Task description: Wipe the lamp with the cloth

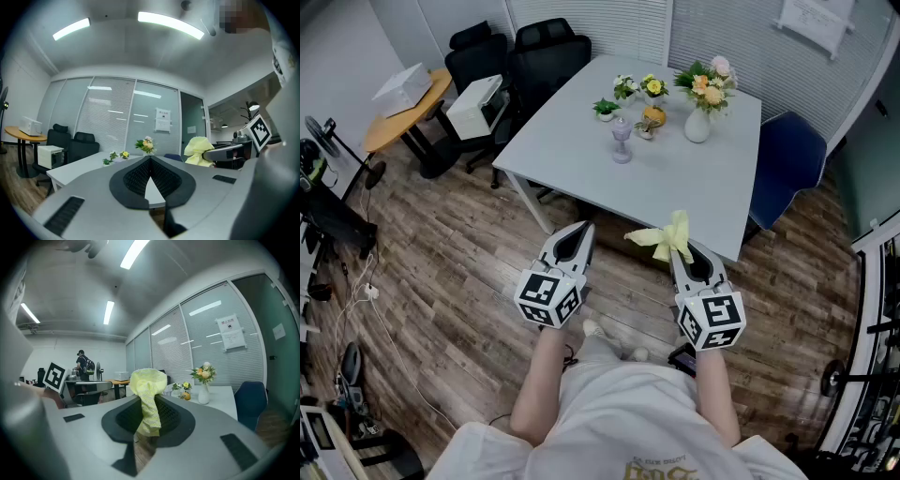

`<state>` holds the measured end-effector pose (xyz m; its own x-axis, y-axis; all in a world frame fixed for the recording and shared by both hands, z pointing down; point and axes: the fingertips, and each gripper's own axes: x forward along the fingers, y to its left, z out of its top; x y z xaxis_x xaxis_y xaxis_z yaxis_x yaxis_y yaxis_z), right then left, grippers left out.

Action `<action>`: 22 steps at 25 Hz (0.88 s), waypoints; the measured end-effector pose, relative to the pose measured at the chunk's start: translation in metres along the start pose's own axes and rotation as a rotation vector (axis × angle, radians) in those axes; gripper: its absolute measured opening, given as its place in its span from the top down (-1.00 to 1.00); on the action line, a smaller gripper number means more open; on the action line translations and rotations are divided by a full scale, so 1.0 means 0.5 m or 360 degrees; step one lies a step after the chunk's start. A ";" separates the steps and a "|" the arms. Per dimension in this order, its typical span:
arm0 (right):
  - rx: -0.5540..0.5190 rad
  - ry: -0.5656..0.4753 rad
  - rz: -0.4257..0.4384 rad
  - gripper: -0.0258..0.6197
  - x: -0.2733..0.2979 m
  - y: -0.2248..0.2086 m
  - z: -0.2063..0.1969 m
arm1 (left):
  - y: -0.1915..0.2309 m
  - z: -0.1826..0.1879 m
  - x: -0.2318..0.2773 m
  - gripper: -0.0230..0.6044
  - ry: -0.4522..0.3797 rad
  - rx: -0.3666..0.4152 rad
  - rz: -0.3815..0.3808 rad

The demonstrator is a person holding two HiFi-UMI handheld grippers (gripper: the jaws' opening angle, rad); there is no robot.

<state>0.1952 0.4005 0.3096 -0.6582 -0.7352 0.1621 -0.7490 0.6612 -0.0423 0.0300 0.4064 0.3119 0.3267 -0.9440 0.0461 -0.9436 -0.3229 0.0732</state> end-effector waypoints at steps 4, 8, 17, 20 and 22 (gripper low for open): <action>0.0000 0.0004 0.0010 0.71 -0.003 0.001 0.000 | -0.003 -0.003 -0.003 0.92 0.0021 0.0014 0.0007; 0.0000 -0.0001 0.0024 0.71 -0.003 0.002 -0.002 | 0.002 -0.010 -0.009 0.92 0.0041 0.0045 0.0047; 0.0214 -0.0062 0.0176 0.70 0.004 0.004 0.004 | 0.009 -0.043 -0.007 -0.01 0.0108 -0.0136 -0.0124; 0.0256 -0.0082 0.0211 0.70 0.013 0.000 0.009 | 0.024 -0.050 -0.004 -0.03 0.0125 -0.0138 -0.0130; 0.0262 -0.0085 0.0215 0.70 0.027 -0.005 0.014 | 0.037 -0.052 0.006 -0.03 0.0140 -0.0126 -0.0131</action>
<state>0.1877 0.3880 0.3051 -0.7533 -0.6512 0.0918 -0.6530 0.7242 -0.2214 0.0148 0.3993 0.3395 0.4097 -0.9039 0.1233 -0.9073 -0.3896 0.1584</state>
